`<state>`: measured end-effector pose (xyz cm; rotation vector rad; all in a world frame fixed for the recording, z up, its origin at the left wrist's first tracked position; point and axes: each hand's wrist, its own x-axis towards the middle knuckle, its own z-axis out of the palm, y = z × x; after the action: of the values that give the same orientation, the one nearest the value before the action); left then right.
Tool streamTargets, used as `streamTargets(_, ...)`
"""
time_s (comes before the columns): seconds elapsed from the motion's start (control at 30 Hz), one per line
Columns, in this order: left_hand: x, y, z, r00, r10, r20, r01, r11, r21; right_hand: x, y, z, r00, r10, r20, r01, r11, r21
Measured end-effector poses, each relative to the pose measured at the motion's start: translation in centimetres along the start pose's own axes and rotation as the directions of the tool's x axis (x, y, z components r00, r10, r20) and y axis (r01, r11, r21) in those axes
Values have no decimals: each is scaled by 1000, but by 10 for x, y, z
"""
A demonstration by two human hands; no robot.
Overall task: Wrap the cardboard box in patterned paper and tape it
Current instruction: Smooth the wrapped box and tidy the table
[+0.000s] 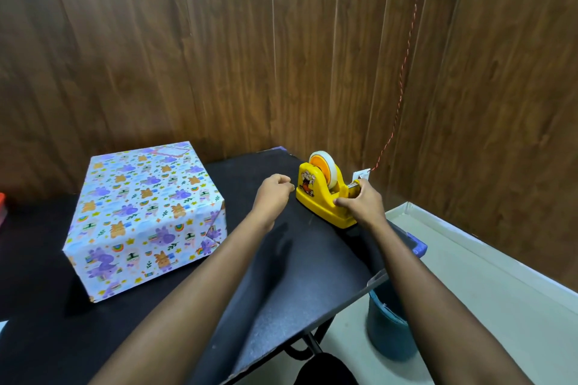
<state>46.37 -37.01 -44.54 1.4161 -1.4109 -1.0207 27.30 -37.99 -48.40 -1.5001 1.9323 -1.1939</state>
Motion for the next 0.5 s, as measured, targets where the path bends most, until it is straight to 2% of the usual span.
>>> streamTargets(0.5,19,-6,13,1000,-30,-6,30,1000,-7,21,3,-1,1000,-15,14,16,1000,-23)
